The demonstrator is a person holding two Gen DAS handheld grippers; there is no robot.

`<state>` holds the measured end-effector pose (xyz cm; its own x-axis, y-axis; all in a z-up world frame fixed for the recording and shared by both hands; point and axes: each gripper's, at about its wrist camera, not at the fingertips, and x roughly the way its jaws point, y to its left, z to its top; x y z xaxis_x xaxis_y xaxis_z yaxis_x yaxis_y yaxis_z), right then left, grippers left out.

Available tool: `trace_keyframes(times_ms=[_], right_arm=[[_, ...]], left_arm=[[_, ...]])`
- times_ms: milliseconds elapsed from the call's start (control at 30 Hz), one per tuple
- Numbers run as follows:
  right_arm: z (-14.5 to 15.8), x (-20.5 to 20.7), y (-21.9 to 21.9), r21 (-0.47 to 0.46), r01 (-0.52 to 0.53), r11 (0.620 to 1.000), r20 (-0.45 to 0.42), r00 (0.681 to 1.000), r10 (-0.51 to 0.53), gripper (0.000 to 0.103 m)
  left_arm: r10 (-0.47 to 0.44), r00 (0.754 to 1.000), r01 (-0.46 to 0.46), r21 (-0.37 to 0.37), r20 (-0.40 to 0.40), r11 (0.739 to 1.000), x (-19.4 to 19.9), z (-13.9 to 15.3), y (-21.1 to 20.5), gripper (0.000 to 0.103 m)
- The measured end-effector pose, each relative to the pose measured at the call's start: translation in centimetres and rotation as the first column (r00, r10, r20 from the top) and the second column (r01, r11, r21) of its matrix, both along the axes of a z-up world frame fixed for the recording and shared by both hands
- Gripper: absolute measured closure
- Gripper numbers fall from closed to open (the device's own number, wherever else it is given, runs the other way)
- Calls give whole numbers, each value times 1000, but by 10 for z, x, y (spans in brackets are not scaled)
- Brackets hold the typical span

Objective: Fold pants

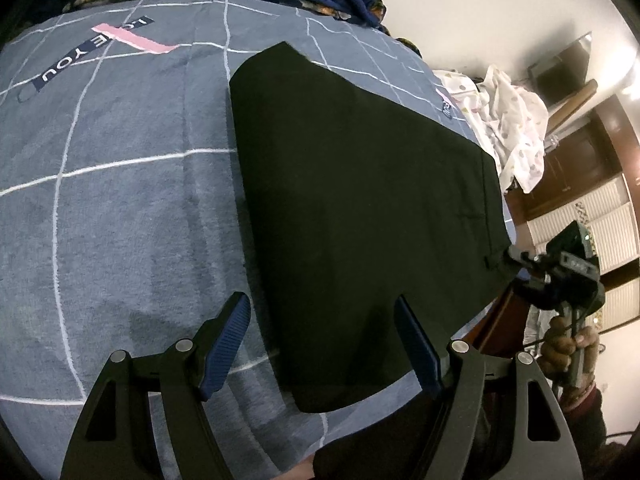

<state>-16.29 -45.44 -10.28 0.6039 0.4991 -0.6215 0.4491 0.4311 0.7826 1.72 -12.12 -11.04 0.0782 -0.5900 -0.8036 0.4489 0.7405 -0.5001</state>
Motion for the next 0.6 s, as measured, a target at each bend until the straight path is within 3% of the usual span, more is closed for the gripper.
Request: trace_keyframes(times_ms=[100,167,233,267,367,433,600], right_arm=[[19,18,10,94,-37,995,137,990,24,81],[32,23,13,187,-51,981,274,962,-2,82],[30,23,7,127,-26,992,241,970,-5,84],[16,19,-1,96,2,995,175,984,-19,84],[-35,5,-16,141,62,988,18,998,-65,84],[-42,1,-17,175,74,982,31,996,-80,85],[-25,11,-12,65,14,998,42,999,-16,81]], left_arm=[[31,999,-31,-9,29,999,3,6,7,29],[66,998,-66,-33,21,997,8,9,14,29],[88,996,-88,-44,2,995,12,8,19,27],[92,996,-93,-45,-7,995,13,6,20,27],[86,996,-87,-32,-15,996,13,0,17,27],[74,997,-74,-17,-21,997,12,-5,13,27],[44,999,-44,-4,4,999,9,-3,2,27]])
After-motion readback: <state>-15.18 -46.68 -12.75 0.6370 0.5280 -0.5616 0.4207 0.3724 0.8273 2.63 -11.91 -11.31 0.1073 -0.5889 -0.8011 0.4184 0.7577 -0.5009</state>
